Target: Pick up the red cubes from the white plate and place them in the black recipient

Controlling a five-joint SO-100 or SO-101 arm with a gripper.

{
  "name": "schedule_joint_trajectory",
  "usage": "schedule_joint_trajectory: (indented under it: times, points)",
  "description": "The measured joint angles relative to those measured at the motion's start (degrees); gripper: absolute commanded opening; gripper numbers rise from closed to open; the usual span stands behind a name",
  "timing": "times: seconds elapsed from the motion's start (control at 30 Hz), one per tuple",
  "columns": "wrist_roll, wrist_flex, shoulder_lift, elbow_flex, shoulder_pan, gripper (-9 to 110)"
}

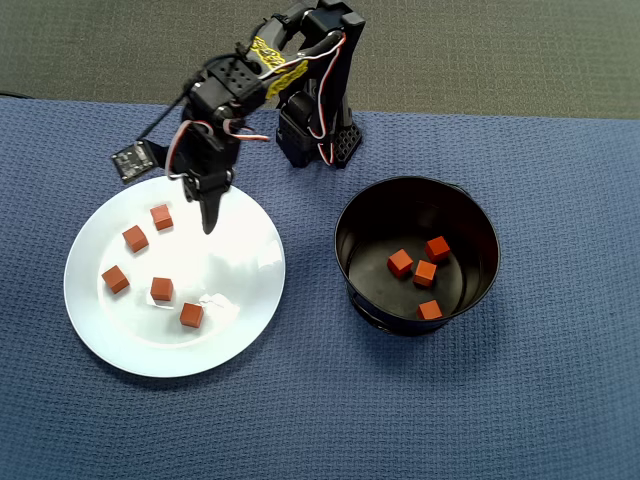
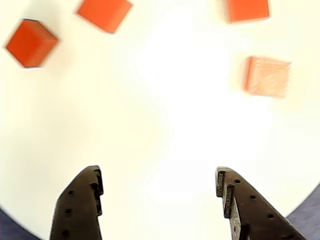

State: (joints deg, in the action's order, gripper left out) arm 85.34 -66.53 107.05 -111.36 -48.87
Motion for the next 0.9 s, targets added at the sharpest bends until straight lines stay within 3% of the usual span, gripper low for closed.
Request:
schedule_joint_trajectory:
  times: [0.17,0.3,0.9]
  points:
    - [14.5,0.09,-2.9,0.0,-5.71,24]
    - [20.04,0.7,-5.54,0.0,-9.14,23]
    - [17.84,8.7,-22.94,6.06,-9.49,21]
